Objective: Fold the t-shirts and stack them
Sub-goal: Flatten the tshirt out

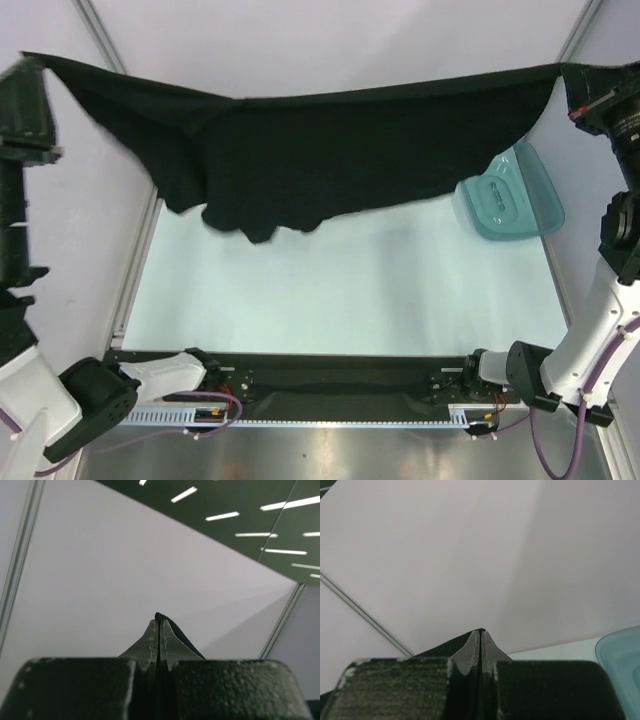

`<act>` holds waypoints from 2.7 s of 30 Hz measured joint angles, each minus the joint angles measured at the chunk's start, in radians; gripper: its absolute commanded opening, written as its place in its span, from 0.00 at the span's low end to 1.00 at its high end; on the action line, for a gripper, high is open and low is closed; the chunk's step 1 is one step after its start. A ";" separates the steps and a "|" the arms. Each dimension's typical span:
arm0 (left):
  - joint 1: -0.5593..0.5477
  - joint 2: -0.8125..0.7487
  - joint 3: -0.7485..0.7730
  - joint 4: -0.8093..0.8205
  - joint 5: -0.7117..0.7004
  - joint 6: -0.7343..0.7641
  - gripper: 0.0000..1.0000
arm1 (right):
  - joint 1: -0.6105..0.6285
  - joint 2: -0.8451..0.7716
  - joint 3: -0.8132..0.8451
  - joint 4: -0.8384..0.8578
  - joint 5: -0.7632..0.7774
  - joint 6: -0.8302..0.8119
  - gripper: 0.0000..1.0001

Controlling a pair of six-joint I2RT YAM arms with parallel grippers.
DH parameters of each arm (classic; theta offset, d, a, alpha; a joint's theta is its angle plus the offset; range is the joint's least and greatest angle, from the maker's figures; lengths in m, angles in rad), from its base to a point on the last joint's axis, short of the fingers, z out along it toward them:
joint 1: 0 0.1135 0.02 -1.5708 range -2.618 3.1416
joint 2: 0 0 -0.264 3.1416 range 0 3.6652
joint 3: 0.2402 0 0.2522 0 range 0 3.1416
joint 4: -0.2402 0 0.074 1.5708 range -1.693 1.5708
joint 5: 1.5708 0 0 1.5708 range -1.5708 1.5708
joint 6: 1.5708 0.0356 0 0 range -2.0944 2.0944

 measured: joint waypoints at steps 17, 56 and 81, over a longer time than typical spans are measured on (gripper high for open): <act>0.007 -0.349 -0.079 0.262 0.205 -0.054 0.00 | 0.000 -0.418 -0.002 0.086 -0.008 0.019 0.00; 0.321 0.817 -0.835 0.761 0.178 -0.050 0.00 | 0.194 0.759 -0.836 0.970 0.156 -0.096 0.00; 0.316 0.297 -0.866 0.417 0.102 -0.092 0.00 | 0.225 0.409 -0.821 0.637 0.154 -0.097 0.00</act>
